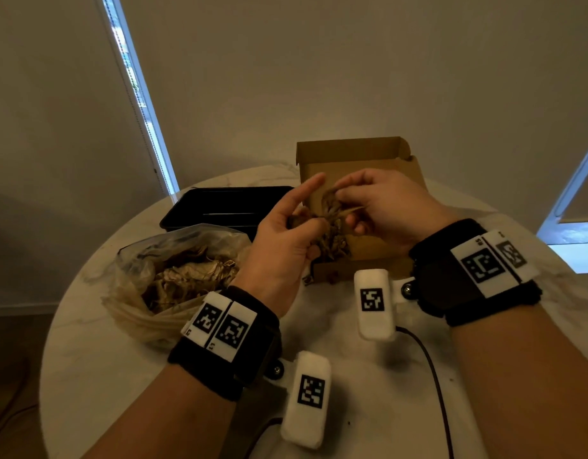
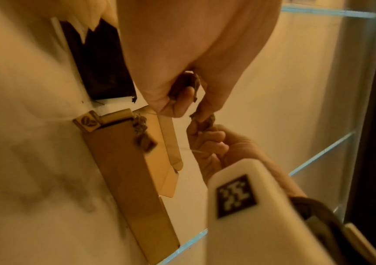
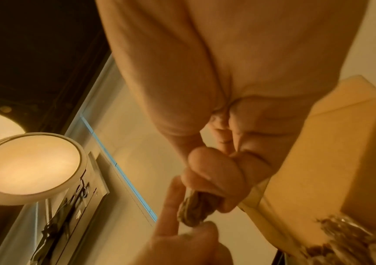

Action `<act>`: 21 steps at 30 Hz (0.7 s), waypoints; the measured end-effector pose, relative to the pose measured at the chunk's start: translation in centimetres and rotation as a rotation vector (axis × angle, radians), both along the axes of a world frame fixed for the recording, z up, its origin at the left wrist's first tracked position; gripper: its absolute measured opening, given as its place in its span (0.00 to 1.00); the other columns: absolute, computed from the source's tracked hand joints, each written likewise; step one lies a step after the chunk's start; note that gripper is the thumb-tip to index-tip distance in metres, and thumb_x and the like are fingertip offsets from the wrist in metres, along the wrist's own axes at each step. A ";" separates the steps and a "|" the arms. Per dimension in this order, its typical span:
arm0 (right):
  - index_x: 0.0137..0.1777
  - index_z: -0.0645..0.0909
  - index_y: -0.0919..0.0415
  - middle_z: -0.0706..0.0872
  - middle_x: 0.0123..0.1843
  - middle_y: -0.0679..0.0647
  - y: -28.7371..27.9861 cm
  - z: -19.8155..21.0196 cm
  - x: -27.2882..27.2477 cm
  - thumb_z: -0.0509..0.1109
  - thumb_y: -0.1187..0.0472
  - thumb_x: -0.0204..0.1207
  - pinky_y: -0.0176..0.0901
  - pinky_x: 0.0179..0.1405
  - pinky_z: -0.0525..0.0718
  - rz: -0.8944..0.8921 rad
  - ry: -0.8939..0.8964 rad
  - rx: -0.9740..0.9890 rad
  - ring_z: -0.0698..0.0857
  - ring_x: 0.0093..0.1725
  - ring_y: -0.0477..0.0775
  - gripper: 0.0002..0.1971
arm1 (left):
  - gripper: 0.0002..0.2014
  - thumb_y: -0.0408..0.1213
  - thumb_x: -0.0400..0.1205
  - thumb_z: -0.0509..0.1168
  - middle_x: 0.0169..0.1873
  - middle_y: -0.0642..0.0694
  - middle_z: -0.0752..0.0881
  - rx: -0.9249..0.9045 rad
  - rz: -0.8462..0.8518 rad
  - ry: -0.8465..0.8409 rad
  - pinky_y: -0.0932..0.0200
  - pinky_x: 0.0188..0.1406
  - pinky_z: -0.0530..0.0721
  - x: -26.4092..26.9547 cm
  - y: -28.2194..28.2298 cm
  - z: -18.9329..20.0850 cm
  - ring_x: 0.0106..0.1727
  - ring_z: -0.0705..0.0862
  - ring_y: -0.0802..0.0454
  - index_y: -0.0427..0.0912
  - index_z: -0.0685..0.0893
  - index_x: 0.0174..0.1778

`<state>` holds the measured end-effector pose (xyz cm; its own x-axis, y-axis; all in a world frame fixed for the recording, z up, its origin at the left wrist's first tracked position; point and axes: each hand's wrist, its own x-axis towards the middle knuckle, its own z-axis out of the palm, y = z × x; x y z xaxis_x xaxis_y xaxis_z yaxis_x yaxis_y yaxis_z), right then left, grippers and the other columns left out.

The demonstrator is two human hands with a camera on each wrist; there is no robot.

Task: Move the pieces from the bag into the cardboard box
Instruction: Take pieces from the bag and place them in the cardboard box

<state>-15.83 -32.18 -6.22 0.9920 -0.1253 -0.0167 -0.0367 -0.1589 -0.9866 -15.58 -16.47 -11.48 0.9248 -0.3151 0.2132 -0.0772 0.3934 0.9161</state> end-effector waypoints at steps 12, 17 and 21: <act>0.48 0.90 0.58 0.82 0.29 0.47 -1.1 0.4 -1.0 0.76 0.45 0.77 0.36 0.20 0.65 0.223 0.016 -0.229 0.70 0.22 0.43 0.15 | 0.06 0.38 0.83 0.72 0.40 0.46 0.91 0.050 0.242 0.041 0.61 0.37 0.80 0.6 0.0 -1.0 0.39 0.86 0.57 0.41 0.91 0.53; 0.52 0.90 0.63 0.79 0.34 0.48 -1.5 0.3 -0.4 0.73 0.57 0.82 0.36 0.22 0.69 0.125 -0.168 -0.019 0.71 0.25 0.42 0.09 | 0.11 0.37 0.83 0.73 0.44 0.43 0.92 0.098 0.188 0.028 0.64 0.28 0.77 0.3 -0.3 -0.7 0.39 0.88 0.57 0.42 0.86 0.60; 0.53 0.90 0.60 0.80 0.37 0.49 -1.9 -0.1 0.1 0.72 0.55 0.83 0.39 0.23 0.70 0.007 -0.206 -0.067 0.72 0.26 0.45 0.09 | 0.09 0.38 0.85 0.69 0.44 0.42 0.91 0.111 0.079 0.006 0.43 0.51 0.84 0.0 -0.6 -0.7 0.45 0.86 0.47 0.42 0.89 0.59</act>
